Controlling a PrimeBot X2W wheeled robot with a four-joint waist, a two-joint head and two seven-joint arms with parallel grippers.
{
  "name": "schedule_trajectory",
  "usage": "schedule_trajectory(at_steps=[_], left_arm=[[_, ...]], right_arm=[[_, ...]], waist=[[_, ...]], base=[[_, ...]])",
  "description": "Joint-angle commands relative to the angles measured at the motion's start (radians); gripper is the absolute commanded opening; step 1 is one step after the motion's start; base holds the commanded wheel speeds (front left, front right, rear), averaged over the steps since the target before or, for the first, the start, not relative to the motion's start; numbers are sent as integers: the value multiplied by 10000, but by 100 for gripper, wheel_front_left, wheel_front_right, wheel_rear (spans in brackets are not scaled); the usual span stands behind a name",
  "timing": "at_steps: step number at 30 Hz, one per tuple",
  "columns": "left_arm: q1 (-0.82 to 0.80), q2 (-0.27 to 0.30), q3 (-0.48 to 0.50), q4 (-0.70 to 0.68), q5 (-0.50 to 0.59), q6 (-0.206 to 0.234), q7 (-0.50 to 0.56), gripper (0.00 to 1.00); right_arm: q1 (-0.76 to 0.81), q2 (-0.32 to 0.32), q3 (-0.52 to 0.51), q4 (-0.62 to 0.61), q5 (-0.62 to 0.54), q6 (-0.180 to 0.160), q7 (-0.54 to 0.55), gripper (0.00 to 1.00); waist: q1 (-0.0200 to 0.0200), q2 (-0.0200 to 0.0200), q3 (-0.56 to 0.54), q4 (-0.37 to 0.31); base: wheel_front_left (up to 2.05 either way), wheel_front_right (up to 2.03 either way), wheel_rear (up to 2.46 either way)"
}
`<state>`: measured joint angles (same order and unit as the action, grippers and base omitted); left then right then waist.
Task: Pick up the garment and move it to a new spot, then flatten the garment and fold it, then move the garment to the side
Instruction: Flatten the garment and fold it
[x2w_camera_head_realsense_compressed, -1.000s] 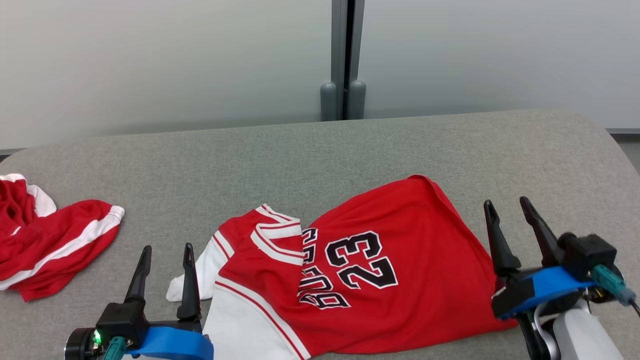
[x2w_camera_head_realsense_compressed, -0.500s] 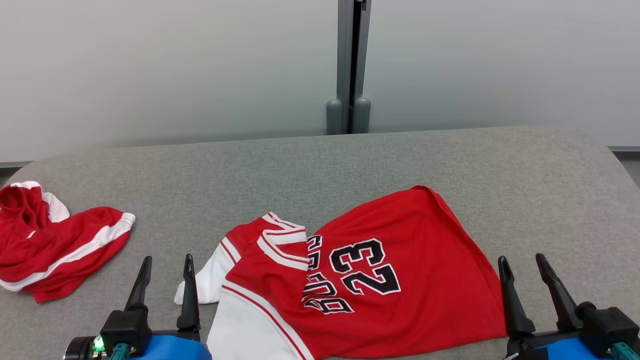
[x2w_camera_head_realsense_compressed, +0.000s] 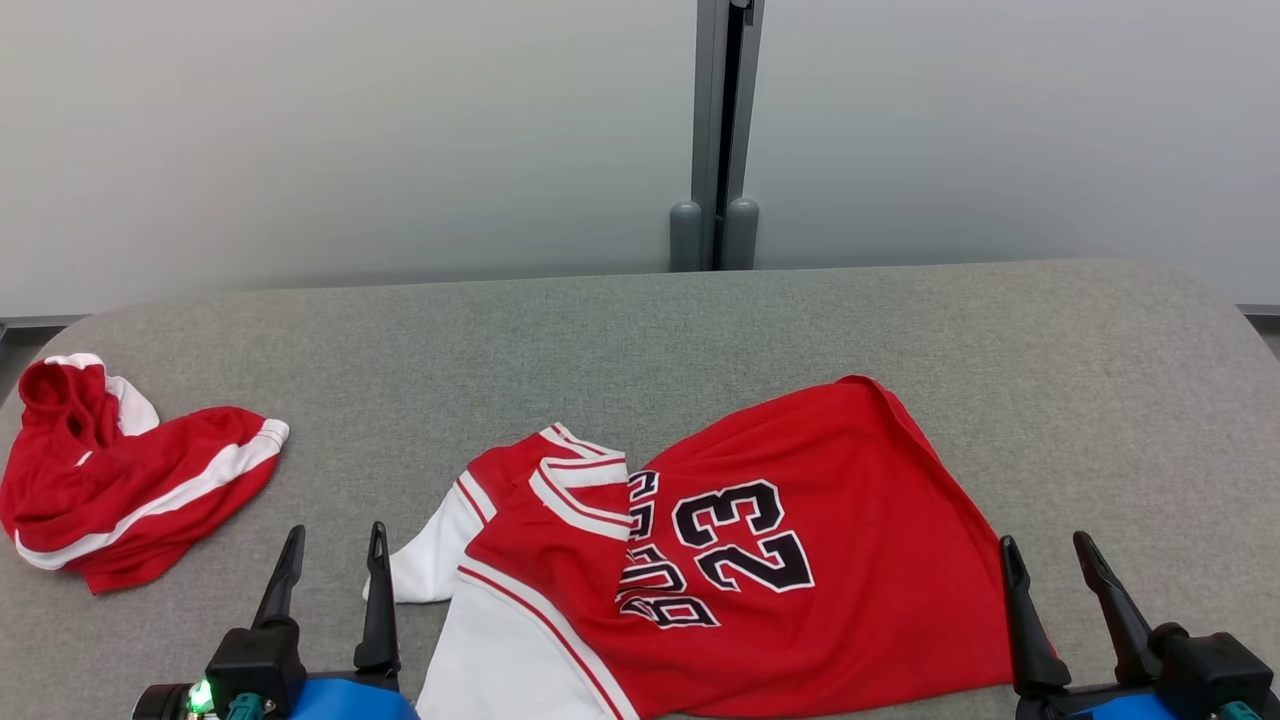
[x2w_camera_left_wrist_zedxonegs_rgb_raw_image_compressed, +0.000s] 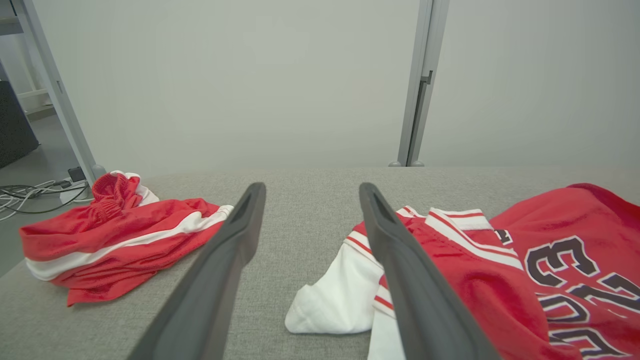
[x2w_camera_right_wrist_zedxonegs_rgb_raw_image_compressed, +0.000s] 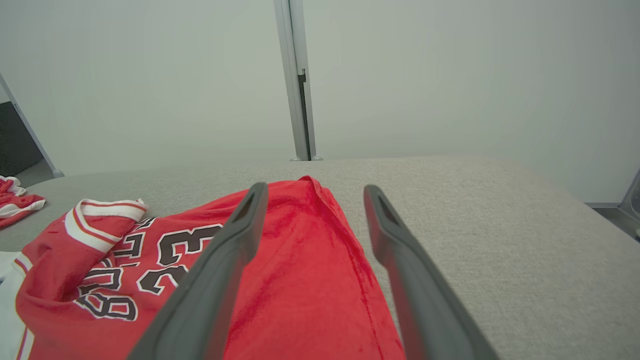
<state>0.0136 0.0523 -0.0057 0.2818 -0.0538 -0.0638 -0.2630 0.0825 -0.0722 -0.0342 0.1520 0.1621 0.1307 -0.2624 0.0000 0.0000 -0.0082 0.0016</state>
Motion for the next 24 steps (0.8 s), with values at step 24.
schedule_trajectory(at_steps=[24], left_arm=[[78,15,-419,1386,-6,-390,-27,100]], right_arm=[[-441,-97,-681,1828,-7,2,-36,100]], waist=[[0,0,150,130]], base=[[0,0,0]])
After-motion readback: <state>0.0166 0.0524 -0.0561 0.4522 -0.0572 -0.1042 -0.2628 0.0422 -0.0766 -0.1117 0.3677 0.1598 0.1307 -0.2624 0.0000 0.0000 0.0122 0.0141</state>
